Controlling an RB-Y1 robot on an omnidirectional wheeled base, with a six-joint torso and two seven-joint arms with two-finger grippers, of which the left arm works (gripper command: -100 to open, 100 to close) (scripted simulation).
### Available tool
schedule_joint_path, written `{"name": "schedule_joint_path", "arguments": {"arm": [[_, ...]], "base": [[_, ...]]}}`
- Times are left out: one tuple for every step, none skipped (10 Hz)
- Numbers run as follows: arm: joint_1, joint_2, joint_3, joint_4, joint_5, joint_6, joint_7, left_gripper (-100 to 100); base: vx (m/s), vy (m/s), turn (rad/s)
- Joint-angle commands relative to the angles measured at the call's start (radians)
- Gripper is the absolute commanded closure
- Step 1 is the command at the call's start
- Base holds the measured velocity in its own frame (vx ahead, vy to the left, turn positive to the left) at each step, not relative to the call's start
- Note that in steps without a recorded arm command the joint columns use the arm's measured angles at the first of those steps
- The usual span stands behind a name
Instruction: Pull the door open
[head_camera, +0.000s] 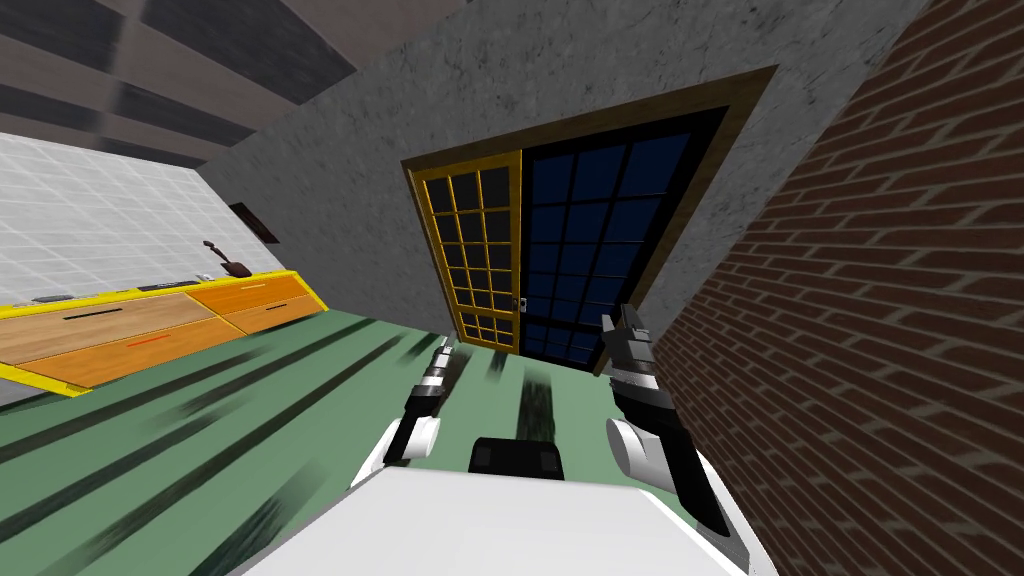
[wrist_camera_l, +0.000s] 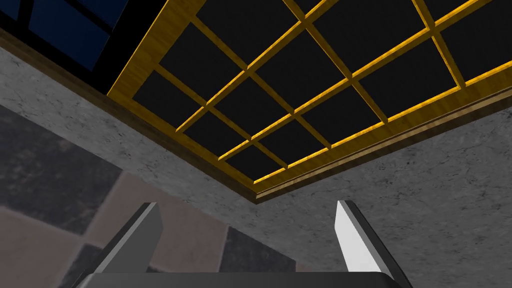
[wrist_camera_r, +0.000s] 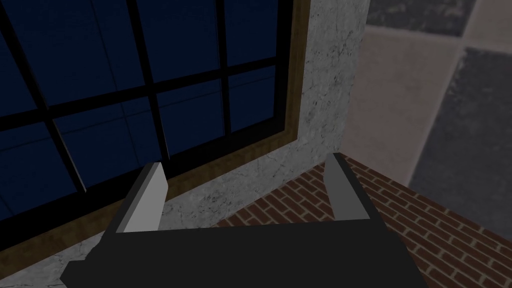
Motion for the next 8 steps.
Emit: {"name": "schedule_joint_path", "arguments": {"arm": [[-0.006,0.000,0.004,0.042,-0.013,-0.020,-0.039,-100],[-0.010,0.000,0.006,0.062,-0.021,-0.025,-0.062,-100],[-0.015,0.000,0.008,0.083,-0.029,-0.031,-0.084,-100],[-0.020,0.000,0.010,0.103,-0.037,-0.037,-0.107,-100],[-0.025,-0.001,0.012,0.124,-0.045,-0.043,-0.130,-100],[-0.029,-0.001,0.014,0.144,-0.053,-0.048,-0.152,-100],[-0.034,-0.003,0.016,0.164,-0.061,-0.054,-0.175,-100],[-0.039,-0.004,0.017,0.185,-0.069,-0.060,-0.197,-100]], "base": [[0.111,-0.044,-0.030],[0.114,-0.057,-0.026],[0.102,-0.067,-0.027],[0.085,-0.072,-0.035],[0.087,-0.059,-0.034],[0.099,-0.054,-0.030],[0.097,-0.056,-0.034],[0.122,-0.041,-0.026]]}}
